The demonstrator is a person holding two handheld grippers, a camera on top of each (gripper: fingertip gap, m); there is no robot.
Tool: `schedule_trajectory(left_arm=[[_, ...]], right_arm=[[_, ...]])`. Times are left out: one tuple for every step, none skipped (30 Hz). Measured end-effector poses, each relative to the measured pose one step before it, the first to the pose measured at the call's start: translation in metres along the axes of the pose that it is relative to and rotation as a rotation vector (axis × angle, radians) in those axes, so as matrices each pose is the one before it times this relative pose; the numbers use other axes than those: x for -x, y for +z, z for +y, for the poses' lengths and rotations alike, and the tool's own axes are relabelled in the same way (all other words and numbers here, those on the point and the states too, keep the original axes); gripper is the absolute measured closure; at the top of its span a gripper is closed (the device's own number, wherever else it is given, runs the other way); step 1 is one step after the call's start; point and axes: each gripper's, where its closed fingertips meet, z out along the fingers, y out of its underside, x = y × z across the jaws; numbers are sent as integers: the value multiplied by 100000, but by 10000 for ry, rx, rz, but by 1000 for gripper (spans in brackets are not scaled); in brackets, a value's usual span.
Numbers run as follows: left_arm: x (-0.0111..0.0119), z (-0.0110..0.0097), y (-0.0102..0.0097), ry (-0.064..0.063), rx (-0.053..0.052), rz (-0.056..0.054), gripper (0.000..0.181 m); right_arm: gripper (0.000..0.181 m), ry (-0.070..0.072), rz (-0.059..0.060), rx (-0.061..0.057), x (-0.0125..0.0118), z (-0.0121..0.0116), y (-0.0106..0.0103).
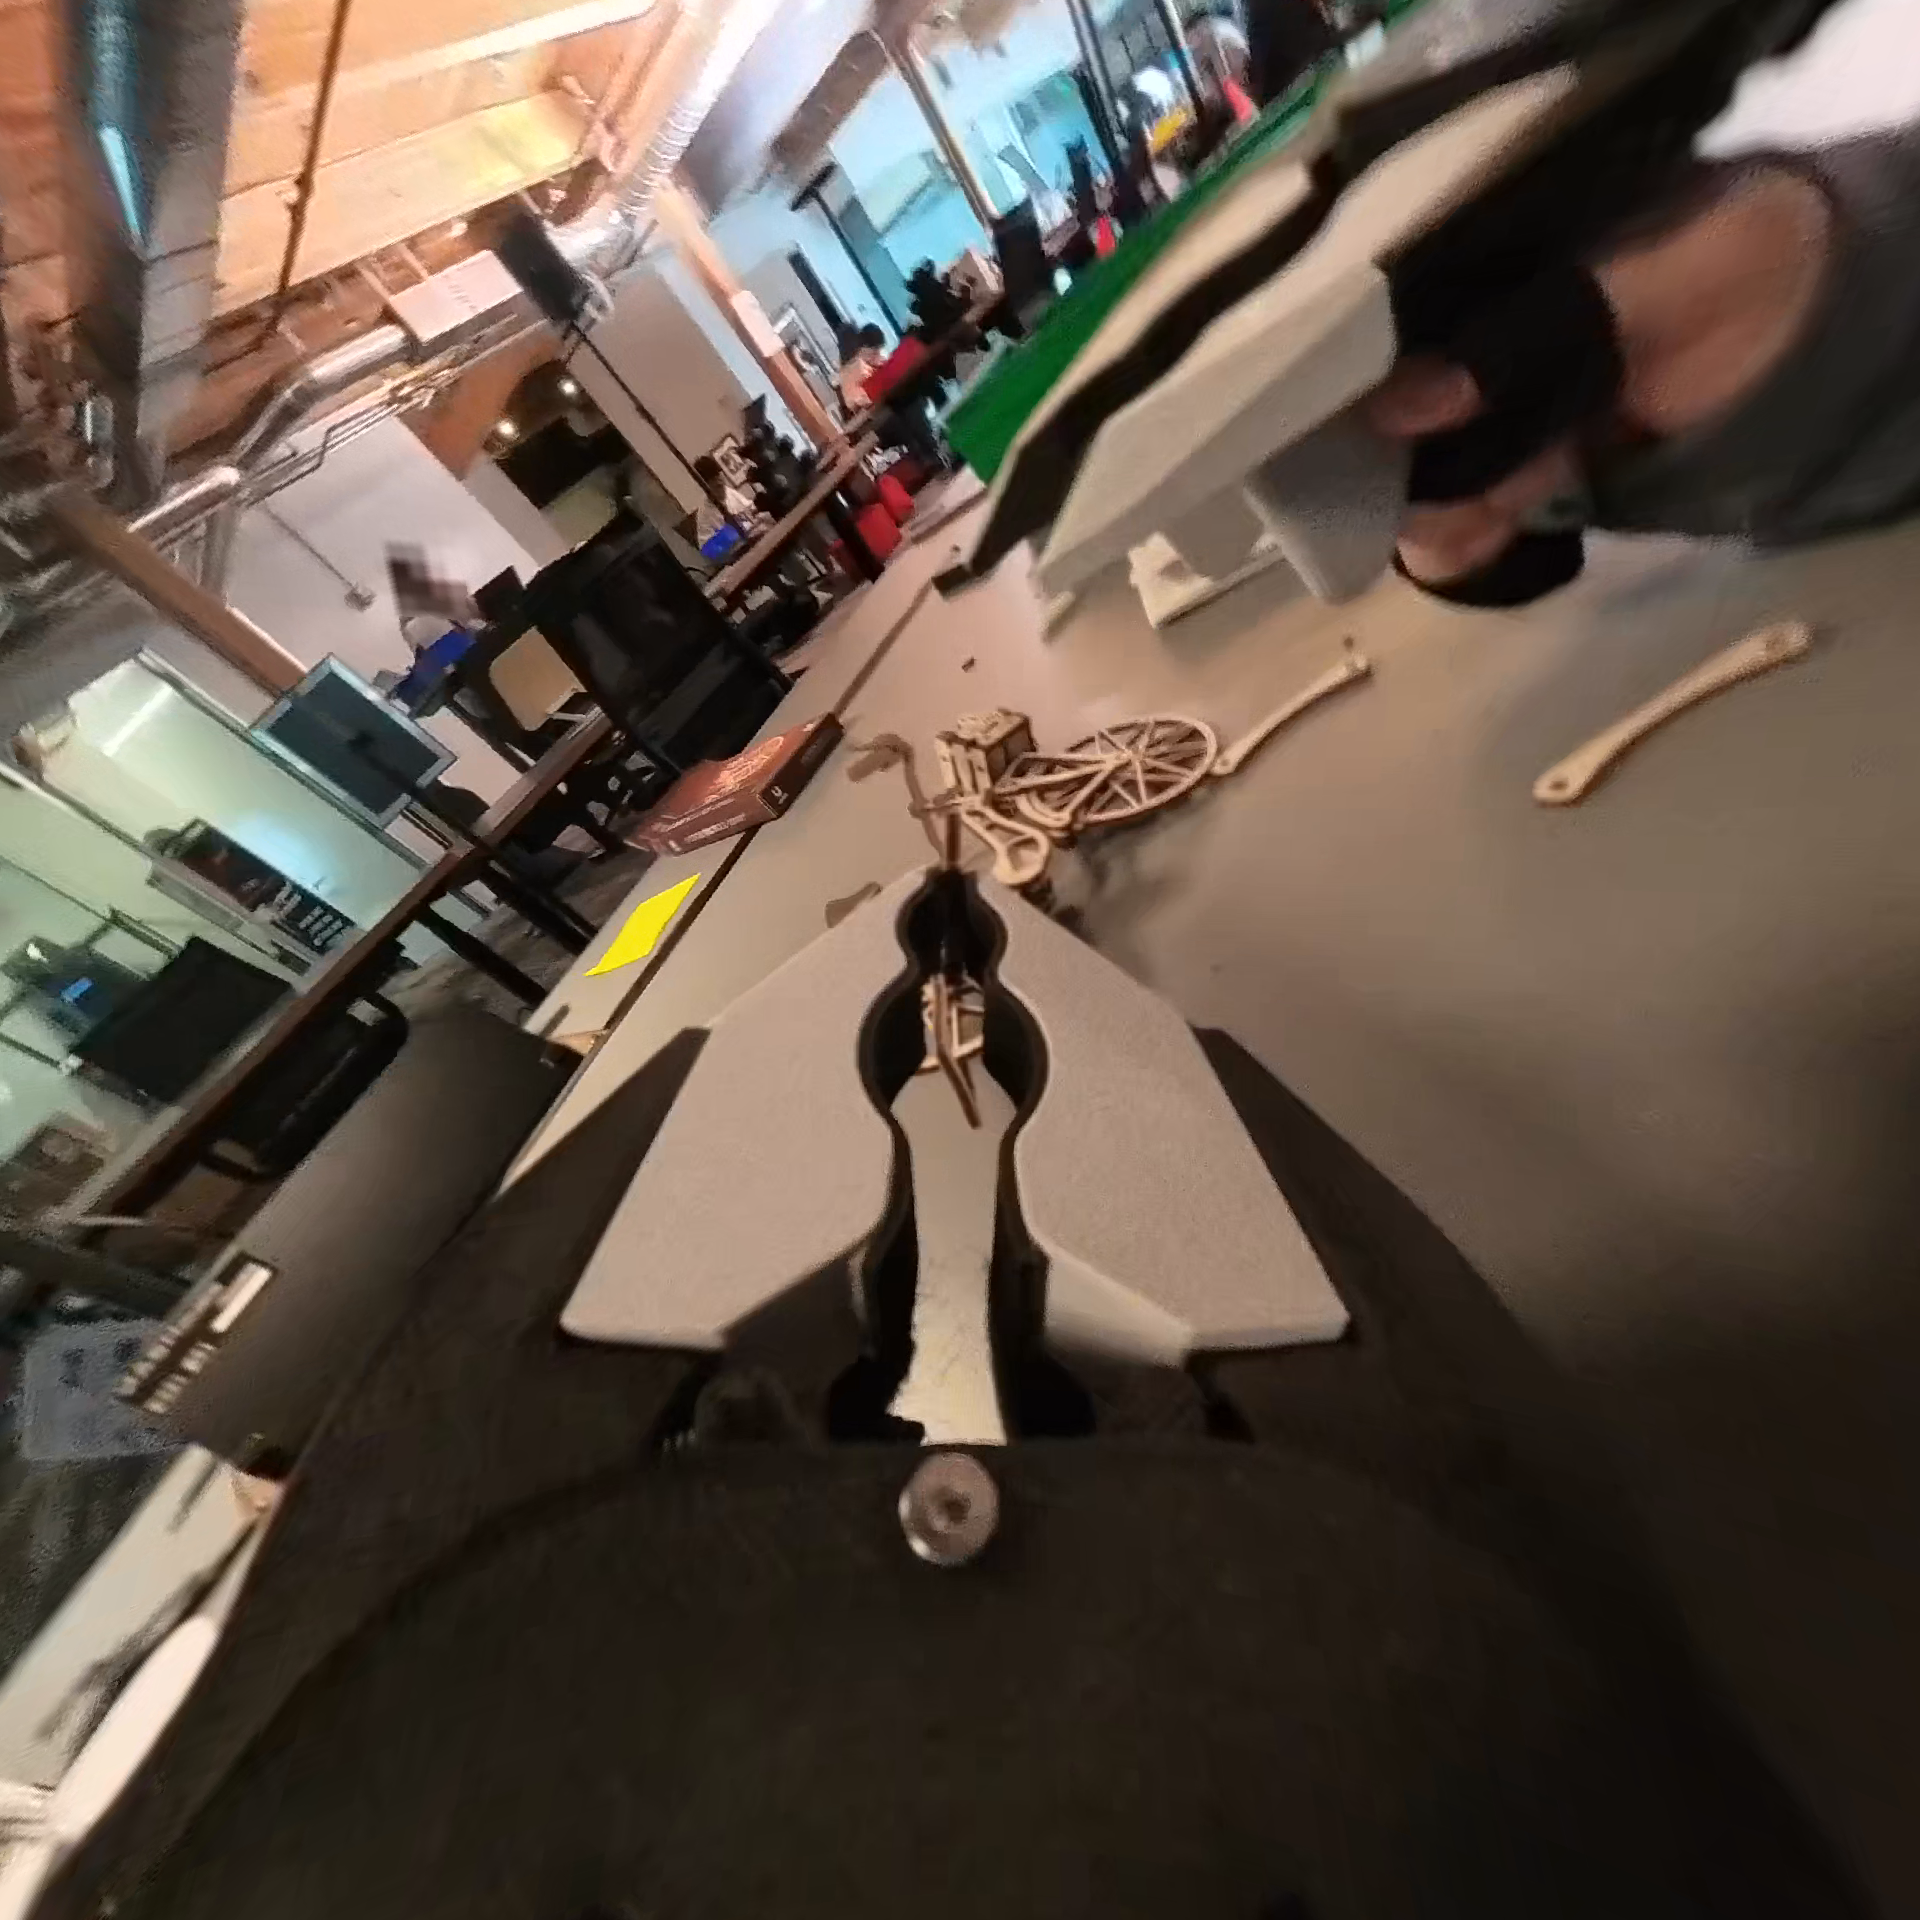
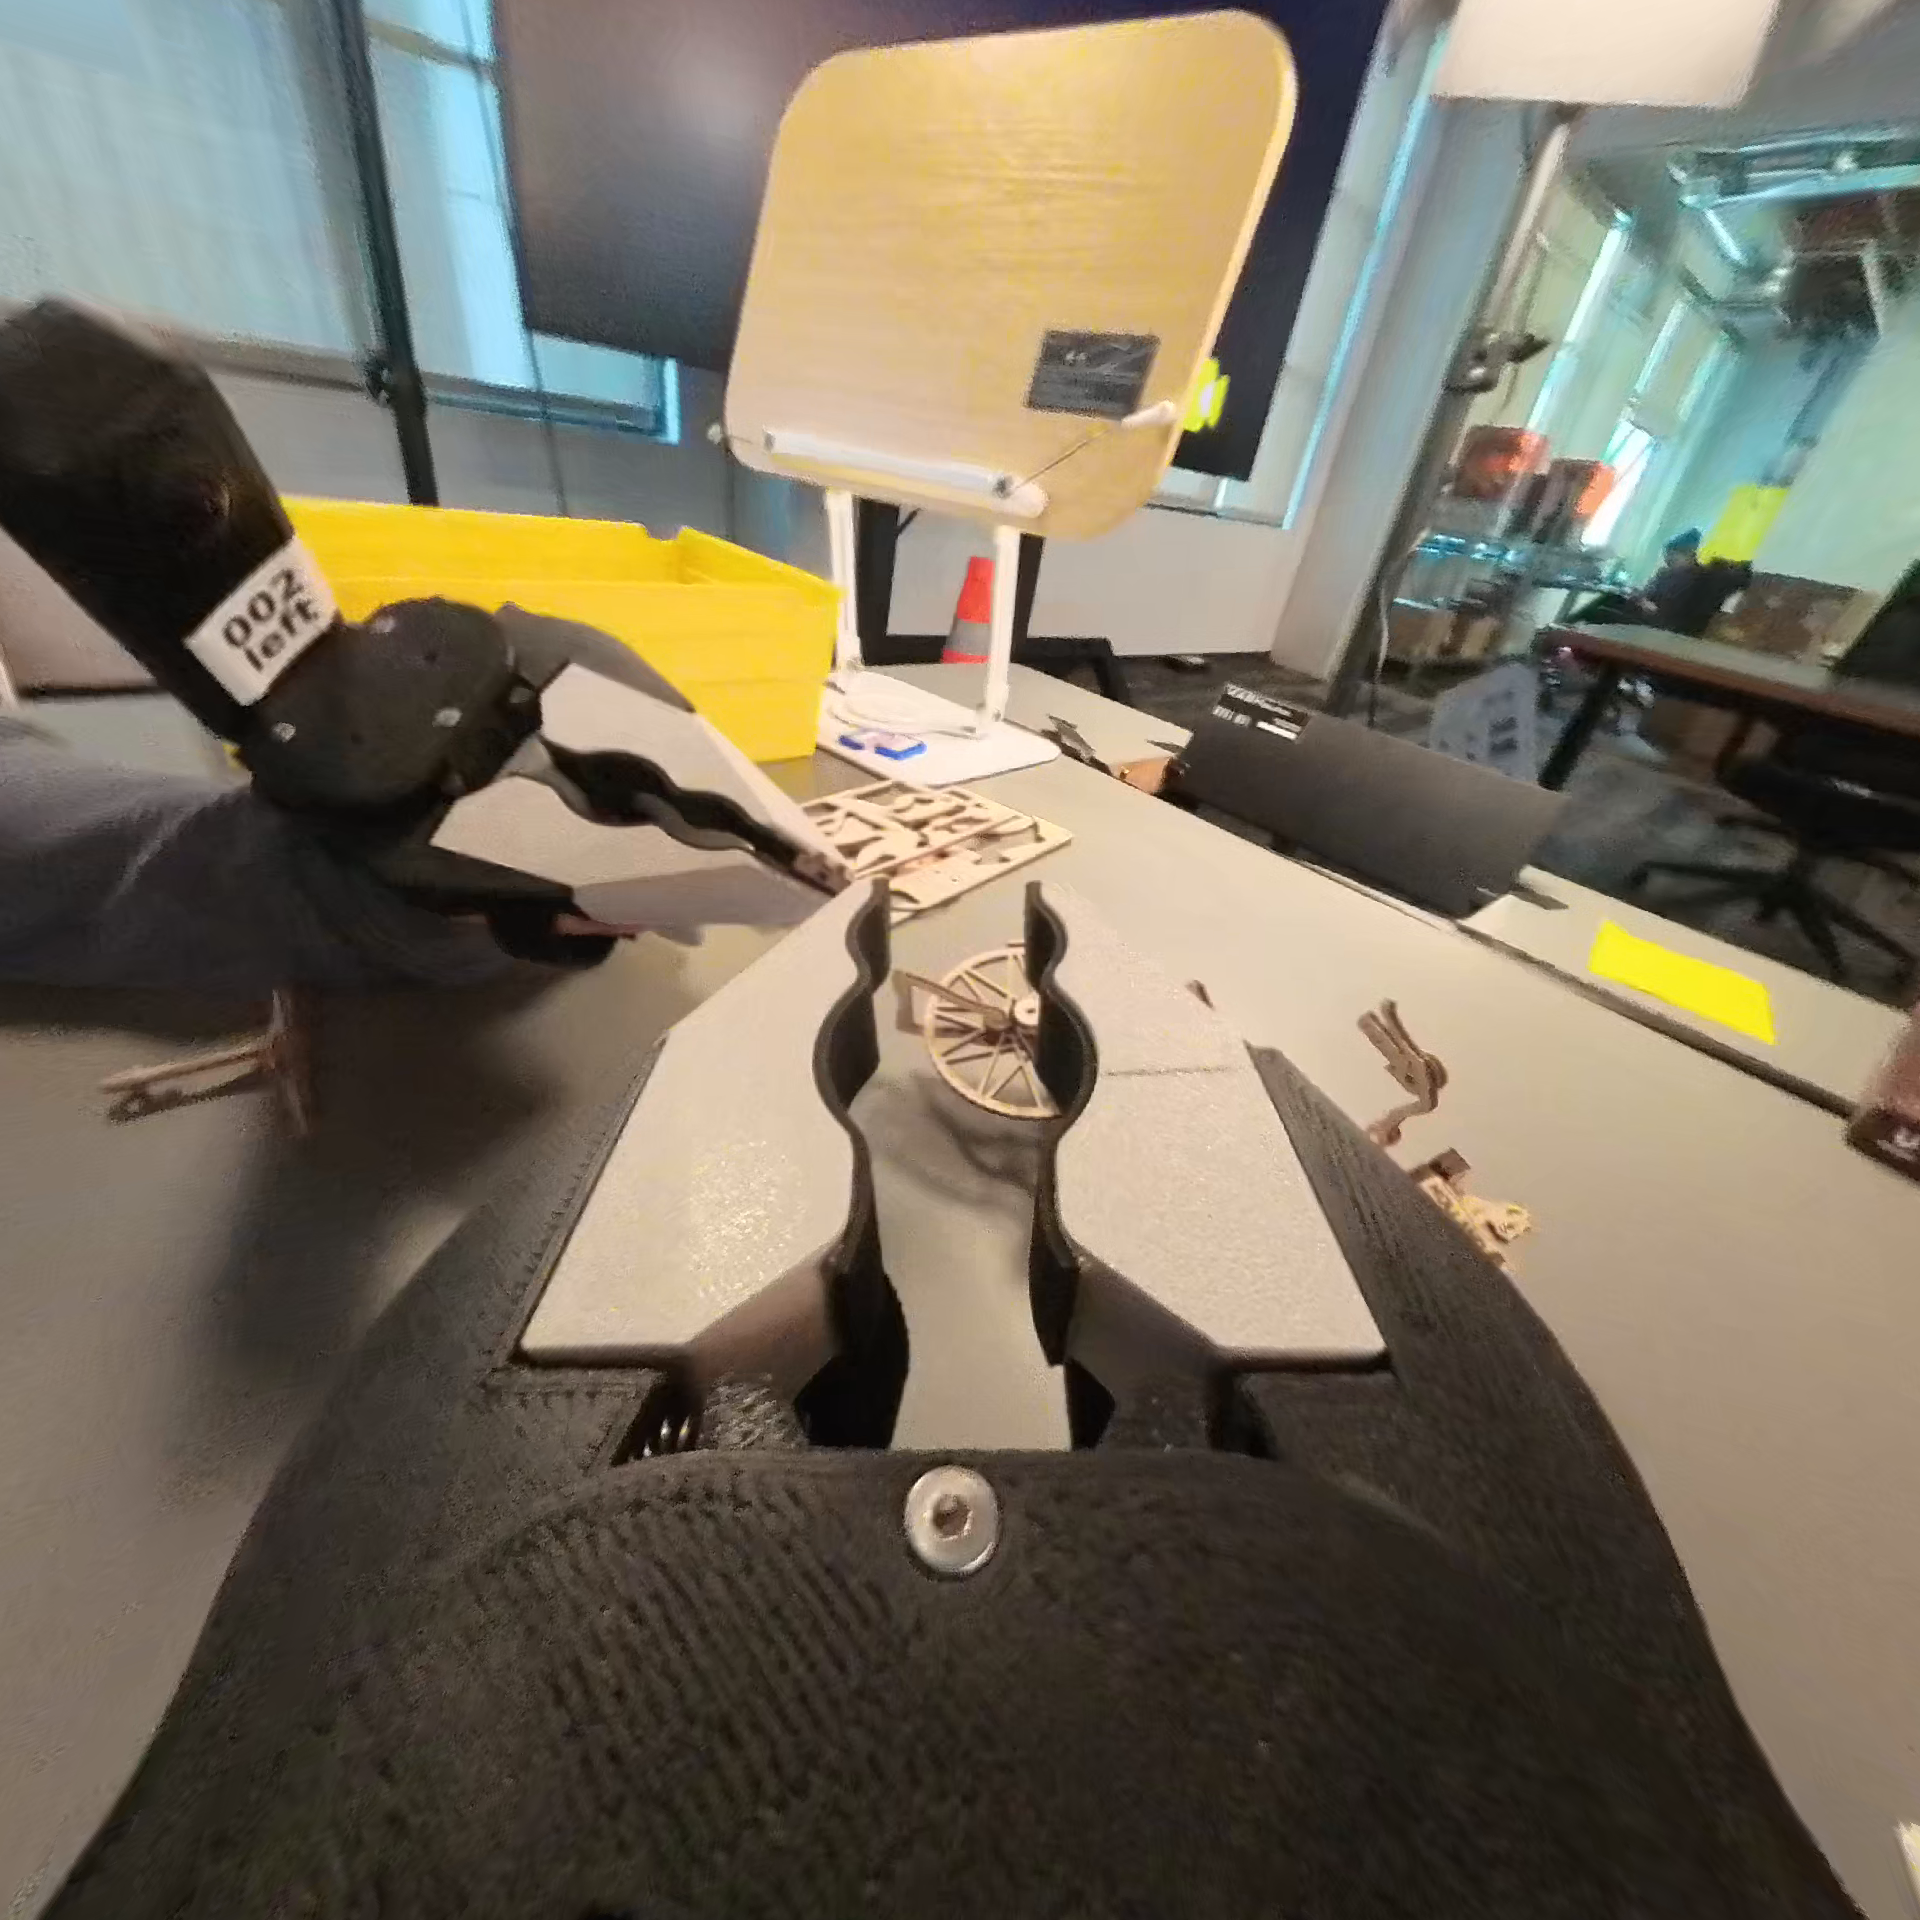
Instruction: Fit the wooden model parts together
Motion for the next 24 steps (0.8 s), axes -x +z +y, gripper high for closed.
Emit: schedule_trajectory(left_arm=[[-658, 134, 123, 424, 164, 280, 179], [-824, 26, 82, 286, 75, 448, 179], [-793, -121, 23, 181, -66, 492, 179], [-717, -242, -65, 90, -184, 500, 179], [-672, -223, -127, -53, -196, 535, 179], [-560, -238, -162, -189, -197, 508, 179], [-466, -248, -186, -232, -187, 469, 179], [-366, -285, -192, -262, -181, 408, 179], [-501, -346, -175, -293, -167, 509, 179], [-200, -304, -127, -373, -125, 285, 179], [-390, -279, -94, -261, -149, 380, 179], [-441, -272, -57, -228, -189, 356, 179], [-366, -179, -7, -226, -162, 289, 179], [-292, -101, 13, -302, -143, 281, 179], [-135, -169, -25, -365, -207, 226, 178], [224, -333, -139, -387, -233, -4, 178], [330, -446, -224, -450, -336, -88, 174], [356, -438, -283, -426, -367, -92, 165], [302, -367, -288, -387, -289, -33, 163], [204, -296, -233, -354, -238, 27, 163], [186, -249, -138, -314, -201, 8, 164], [145, -177, -50, -253, -145, 2, 165], [97, -93, 19, -190, -69, -16, 165], [26, -46, 64, -124, -34, 4, 166]], right_arm=[[158, -434, -394, 278, 645, 303, 65], [158, -549, -552, 348, 915, 416, 112], [157, -574, -500, 333, 918, 384, 116], [157, -540, -456, 202, 971, 228, 123], [160, -402, -439, 131, 971, 147, 167], [163, -224, -415, 102, 904, 63, 198], [167, -81, -374, 34, 765, -34, 242], [170, 22, -276, 31, 528, 10, 233], [170, 74, -201, 73, 326, 114, 200], [172, 102, -210, 33, 281, 75, 109], [176, 190, -247, -83, 258, -95, -38], [180, 391, -354, -143, 297, -185, -141], [180, 585, -456, -89, 306, -93, -126], [180, 549, -393, -71, 199, -46, -82], [180, 385, -207, -142, 7, -137, -98], [180, 328, -53, -235, -185, -283, -162], [180, 388, -25, -293, -276, -355, -275], [180, 451, -48, -315, -305, -378, -366], [181, 440, -53, -296, -303, -368, -391], [181, 334, -38, -242, -262, -324, -336], [181, 205, -45, -169, -135, -230, -252], [181, 136, -48, -92, -58, -138, -155], [181, 95, -34, -49, -26, -56, -52], [181, 61, -52, -35, 43, -37, 14]])
